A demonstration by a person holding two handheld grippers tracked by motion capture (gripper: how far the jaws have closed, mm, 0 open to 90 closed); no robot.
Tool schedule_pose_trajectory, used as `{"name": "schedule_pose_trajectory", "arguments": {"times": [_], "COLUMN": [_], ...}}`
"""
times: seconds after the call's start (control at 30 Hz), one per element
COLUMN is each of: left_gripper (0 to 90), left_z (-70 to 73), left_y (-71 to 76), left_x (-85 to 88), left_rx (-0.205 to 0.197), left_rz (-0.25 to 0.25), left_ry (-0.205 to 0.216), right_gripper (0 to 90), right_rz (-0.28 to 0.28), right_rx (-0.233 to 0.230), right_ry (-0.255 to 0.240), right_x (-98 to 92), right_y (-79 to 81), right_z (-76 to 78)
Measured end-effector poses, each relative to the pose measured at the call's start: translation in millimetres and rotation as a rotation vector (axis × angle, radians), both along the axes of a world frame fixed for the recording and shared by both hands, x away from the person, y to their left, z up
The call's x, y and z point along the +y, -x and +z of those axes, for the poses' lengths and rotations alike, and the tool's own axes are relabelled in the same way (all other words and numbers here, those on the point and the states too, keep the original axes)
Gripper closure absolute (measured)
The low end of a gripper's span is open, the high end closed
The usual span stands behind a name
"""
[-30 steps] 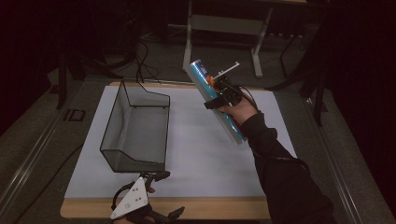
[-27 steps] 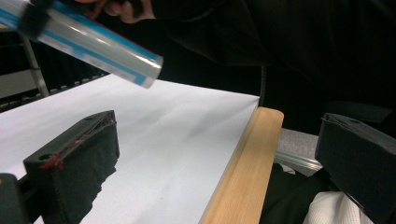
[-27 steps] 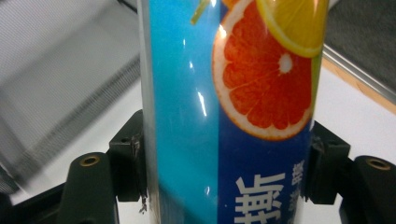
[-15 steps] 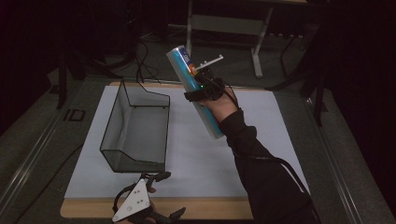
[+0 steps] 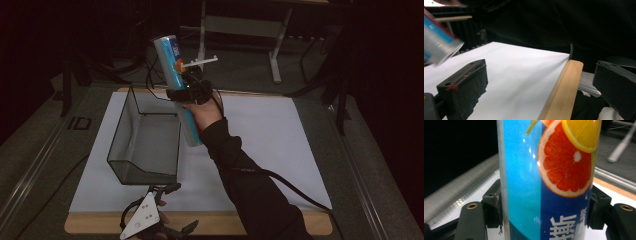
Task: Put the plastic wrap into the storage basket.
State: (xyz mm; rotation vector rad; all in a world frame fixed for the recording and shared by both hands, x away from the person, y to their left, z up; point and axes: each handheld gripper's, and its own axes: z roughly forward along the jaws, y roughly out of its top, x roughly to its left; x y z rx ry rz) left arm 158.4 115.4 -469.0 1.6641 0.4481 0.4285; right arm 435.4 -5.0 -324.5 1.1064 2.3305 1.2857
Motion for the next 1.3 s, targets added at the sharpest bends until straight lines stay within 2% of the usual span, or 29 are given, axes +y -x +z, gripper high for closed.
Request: {"name": "schedule_pose_trajectory", "arguments": {"times": [0.03, 0.07, 0.1, 0.13, 0.23, 0.33, 0.43, 0.47, 0.5, 0.53, 0.57, 0.6, 0.63, 0.67, 0.7, 0.73, 0.83, 0.87, 0.93, 1.0, 1.03, 1.07, 1.1, 1.2, 1.3], "left_gripper": [0.3, 0.3, 0.3, 0.3, 0.3, 0.3, 0.3, 0.4, 0.4, 0.3, 0.3, 0.3, 0.3, 0.4, 0.4, 0.3, 0.3, 0.3, 0.4, 0.3, 0.3, 0.3, 0.3, 0.3, 0.3], "left_z": [0.0, 0.5, 0.5, 0.7, 1.7, 5.5, 5.7, 5.2, 5.2, 5.3, 5.3, 5.5, 5.5, 5.9, 5.9, 5.7, 5.3, 5.4, 5.5, 5.5, 5.5, 5.7, 5.7, 6.9, 6.7], "left_y": [0.0, 0.5, 0.5, 1.0, 1.7, 4.1, 3.6, 3.7, 3.7, 3.9, 3.9, 4.4, 4.4, 4.2, 4.2, 4.1, 4.0, 4.1, 4.3, 4.3, 4.3, 4.1, 4.1, 4.2, 4.2], "left_x": [0.0, 1.5, 1.5, 3.4, 4.7, 7.0, 8.0, 8.1, 8.1, 7.5, 7.5, 6.8, 6.8, 6.8, 6.8, 6.7, 6.5, 6.3, 6.3, 6.3, 6.3, 6.4, 6.4, 6.5, 6.5], "left_rx": [0.0, -0.002, -0.002, -0.001, -0.007, -0.043, -0.04, -0.04, -0.04, -0.042, -0.042, -0.053, -0.053, -0.054, -0.054, -0.054, -0.051, -0.052, -0.054, -0.054, -0.054, -0.054, -0.054, -0.059, -0.059], "left_rz": [0.0, 0.01, 0.01, 0.019, 0.029, 0.052, 0.054, 0.051, 0.051, 0.05, 0.05, 0.054, 0.054, 0.053, 0.053, 0.053, 0.051, 0.048, 0.047, 0.046, 0.046, 0.045, 0.045, 0.045, 0.045], "left_ry": [0.0, -0.004, -0.004, 0.002, 0.008, 0.028, 0.028, 0.029, 0.029, 0.025, 0.025, 0.019, 0.019, 0.019, 0.019, 0.018, 0.017, 0.016, 0.016, 0.014, 0.014, 0.016, 0.016, 0.02, 0.02], "right_gripper": [31.8, 31.7, 31.7, 31.7, 31.7, 31.7, 31.7, 31.7, 31.7, 31.7, 31.7, 31.7, 31.7, 31.7, 31.7, 31.7, 31.7, 31.6, 31.7, 31.7, 31.7, 31.7, 31.7, 31.7, 31.6], "right_rz": [0.0, 0.014, 0.014, 0.016, 0.023, 0.046, 0.044, 0.034, 0.034, 0.026, 0.026, 0.018, 0.018, 0.009, 0.009, 0.007, 0.005, -0.006, -0.009, -0.031, -0.031, -0.056, -0.056, -0.102, -0.115], "right_rx": [0.0, 0.022, 0.022, 0.034, 0.033, 0.021, 0.03, 0.066, 0.066, 0.088, 0.088, 0.109, 0.109, 0.133, 0.133, 0.164, 0.175, 0.173, 0.176, 0.215, 0.215, 0.23, 0.23, 0.262, 0.267], "right_ry": [0.0, -0.049, -0.049, -0.084, -0.102, -0.13, -0.147, -0.161, -0.161, -0.166, -0.166, -0.175, -0.175, -0.191, -0.191, -0.216, -0.203, -0.172, -0.166, -0.169, -0.169, -0.147, -0.147, -0.141, -0.14], "right_x": [0.0, 8.4, 8.4, 16.9, 25.1, 39.3, 43.7, 46.9, 46.9, 48.6, 48.6, 50.1, 50.1, 51.3, 51.3, 52.4, 54.9, 57.4, 57.7, 55.9, 55.9, 55.4, 55.4, 53.6, 52.7], "right_y": [0.0, 2.5, 2.5, 5.3, 8.1, 13.4, 14.0, 12.2, 12.2, 10.6, 10.6, 9.0, 9.0, 8.0, 8.0, 7.0, 7.2, 8.8, 9.1, 8.8, 8.8, 9.2, 9.2, 9.7, 9.5], "right_z": [0.0, -3.2, -3.2, -7.5, -12.2, -23.2, -31.6, -43.5, -43.5, -53.2, -53.2, -64.0, -64.0, -74.2, -74.2, -83.8, -91.3, -97.3, -99.6, -110.4, -110.4, -116.1, -116.1, -119.8, -120.1]}}
